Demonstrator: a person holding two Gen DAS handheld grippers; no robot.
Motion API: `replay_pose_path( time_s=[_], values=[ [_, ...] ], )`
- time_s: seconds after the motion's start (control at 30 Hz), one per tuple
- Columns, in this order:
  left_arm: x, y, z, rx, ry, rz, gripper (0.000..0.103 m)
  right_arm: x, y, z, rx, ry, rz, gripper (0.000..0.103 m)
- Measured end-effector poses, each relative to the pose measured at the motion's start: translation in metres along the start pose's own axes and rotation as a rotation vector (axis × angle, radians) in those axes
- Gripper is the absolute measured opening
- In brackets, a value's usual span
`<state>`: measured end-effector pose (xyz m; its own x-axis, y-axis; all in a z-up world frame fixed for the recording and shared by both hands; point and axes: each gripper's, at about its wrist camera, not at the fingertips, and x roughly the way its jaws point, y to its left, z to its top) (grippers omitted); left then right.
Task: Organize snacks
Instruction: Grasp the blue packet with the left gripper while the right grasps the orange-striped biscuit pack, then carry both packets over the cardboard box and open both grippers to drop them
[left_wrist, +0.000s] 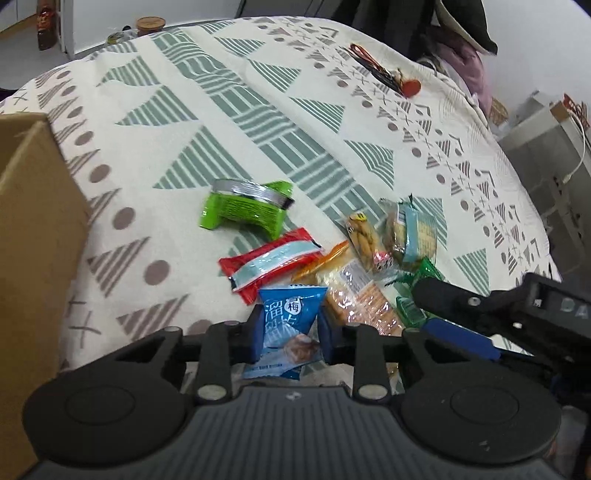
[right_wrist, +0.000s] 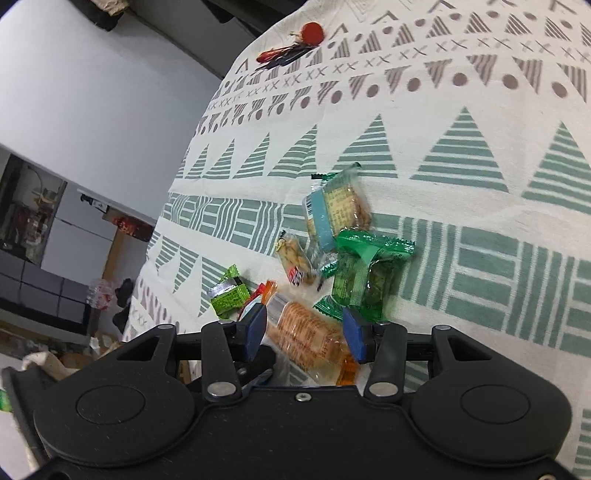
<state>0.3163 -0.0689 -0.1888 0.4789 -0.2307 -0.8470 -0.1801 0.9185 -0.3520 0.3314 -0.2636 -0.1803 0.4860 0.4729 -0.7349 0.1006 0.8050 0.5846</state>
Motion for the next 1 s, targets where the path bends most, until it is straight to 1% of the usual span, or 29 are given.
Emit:
replay_pose_path(
  time_s=[0.1, 0.17, 0.23, 0.27, 0.37, 0.4, 0.47, 0.63, 0.67, 0.7, 0.73, 0.8, 0.9, 1.0],
  values=[
    [-0.01, 0.005, 0.003, -0.009, -0.015, -0.008, 0.029, 0.005, 0.006, -0.001, -0.027, -0.008, -0.018, 0.047],
    [-0.017, 0.008, 0.005, -0.016, -0.03, -0.007, 0.029, 0.005, 0.011, -0.002, -0.056, -0.031, -0.024, 0.047],
    [-0.023, 0.011, 0.007, -0.023, -0.04, -0.005, 0.029, 0.006, 0.016, -0.002, -0.08, -0.048, -0.024, 0.051],
    [-0.026, 0.013, 0.007, -0.026, -0.044, -0.004, 0.029, 0.007, 0.018, -0.003, -0.088, -0.044, -0.025, 0.054],
    [-0.035, 0.019, 0.006, -0.04, -0.051, 0.0, 0.029, 0.016, 0.022, -0.008, -0.115, 0.008, -0.049, 0.056],
    [-0.037, 0.02, 0.005, -0.041, -0.055, 0.003, 0.029, 0.02, 0.024, -0.011, -0.131, 0.031, -0.065, 0.058],
    [-0.042, 0.025, 0.003, -0.047, -0.058, 0.01, 0.029, 0.027, 0.027, -0.017, -0.179, 0.069, -0.115, 0.06],
    [-0.055, 0.031, -0.003, -0.056, -0.065, 0.012, 0.029, 0.032, 0.043, -0.031, -0.309, 0.07, -0.192, 0.059],
    [-0.058, 0.032, -0.004, -0.056, -0.066, 0.012, 0.029, 0.033, 0.046, -0.034, -0.33, 0.075, -0.203, 0.057],
    [-0.061, 0.032, -0.005, -0.054, -0.069, 0.012, 0.029, 0.033, 0.048, -0.036, -0.346, 0.08, -0.211, 0.049],
    [-0.064, 0.032, -0.006, -0.052, -0.073, 0.013, 0.029, 0.033, 0.049, -0.038, -0.36, 0.091, -0.217, 0.043],
    [-0.071, 0.032, -0.008, -0.047, -0.082, 0.014, 0.029, 0.031, 0.049, -0.039, -0.358, 0.098, -0.212, 0.037],
    [-0.083, 0.031, -0.01, -0.042, -0.1, 0.016, 0.029, 0.018, 0.049, -0.036, -0.326, 0.071, -0.179, 0.034],
    [-0.095, 0.031, -0.012, -0.04, -0.12, 0.016, 0.029, 0.003, 0.051, -0.033, -0.289, 0.041, -0.114, 0.034]
  ],
)
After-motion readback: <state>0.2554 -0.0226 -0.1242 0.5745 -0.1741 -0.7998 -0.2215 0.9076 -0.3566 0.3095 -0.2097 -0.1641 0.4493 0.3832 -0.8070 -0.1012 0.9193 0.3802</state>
